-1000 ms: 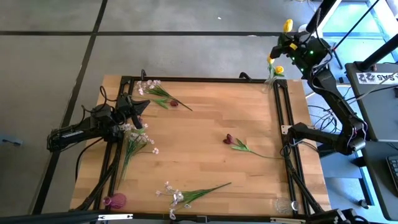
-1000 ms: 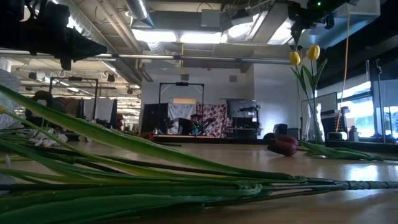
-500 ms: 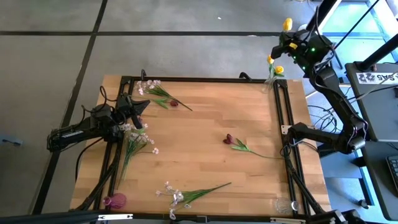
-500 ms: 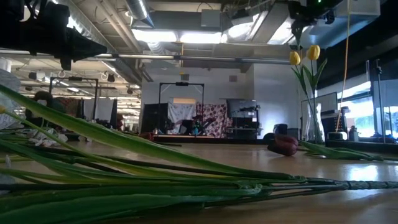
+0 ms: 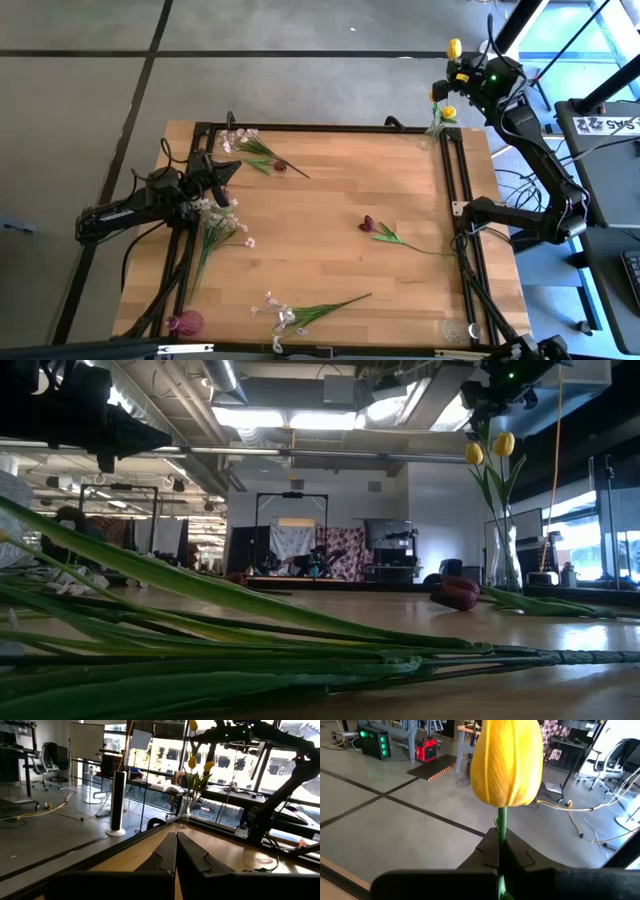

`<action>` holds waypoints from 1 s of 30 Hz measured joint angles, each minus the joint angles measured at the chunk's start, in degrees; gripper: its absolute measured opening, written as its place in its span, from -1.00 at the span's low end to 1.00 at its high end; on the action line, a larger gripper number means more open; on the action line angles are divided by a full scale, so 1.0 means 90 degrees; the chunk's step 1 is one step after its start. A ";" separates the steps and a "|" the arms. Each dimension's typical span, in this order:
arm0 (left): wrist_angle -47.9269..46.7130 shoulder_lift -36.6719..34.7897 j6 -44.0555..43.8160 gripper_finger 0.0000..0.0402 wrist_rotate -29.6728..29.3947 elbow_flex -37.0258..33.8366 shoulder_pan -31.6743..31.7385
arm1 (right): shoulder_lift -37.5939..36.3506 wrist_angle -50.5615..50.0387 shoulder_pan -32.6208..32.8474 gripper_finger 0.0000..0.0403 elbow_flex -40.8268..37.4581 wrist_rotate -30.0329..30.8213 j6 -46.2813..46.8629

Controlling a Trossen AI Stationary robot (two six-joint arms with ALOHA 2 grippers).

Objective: Sort flowers into vase by color
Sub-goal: Put the yellow tulip into the glass vase

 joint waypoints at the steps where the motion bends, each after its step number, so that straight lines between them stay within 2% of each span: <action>1: 0.0000 -0.0001 0.0000 -1.00 -0.0001 0.0000 -0.0002 | 0.0004 -0.0001 0.0000 -1.00 0.0000 -0.0021 0.0070; 4: 0.0000 -0.0002 0.0000 -1.00 0.0000 0.0000 -0.0002 | 0.0001 0.0037 0.0223 -1.00 0.0000 -0.0024 0.0139; 9: 0.0000 -0.0002 0.0000 -1.00 0.0000 0.0000 -0.0002 | -0.0003 0.0232 0.0779 -1.00 0.0000 0.0468 0.0128; 14: 0.0000 0.0000 0.0000 -1.00 0.0000 0.0000 -0.0002 | 0.0053 0.0072 0.0911 -1.00 -0.0141 0.1148 -0.0012; 23: 0.0000 0.0000 0.0000 -1.00 0.0000 0.0000 -0.0002 | 0.0035 0.0836 0.0911 -1.00 -0.1067 0.1263 0.0181; 30: 0.0000 -0.0001 0.0000 -1.00 0.0000 0.0000 -0.0001 | 0.0023 0.1123 0.0911 -1.00 -0.0566 0.1059 0.0158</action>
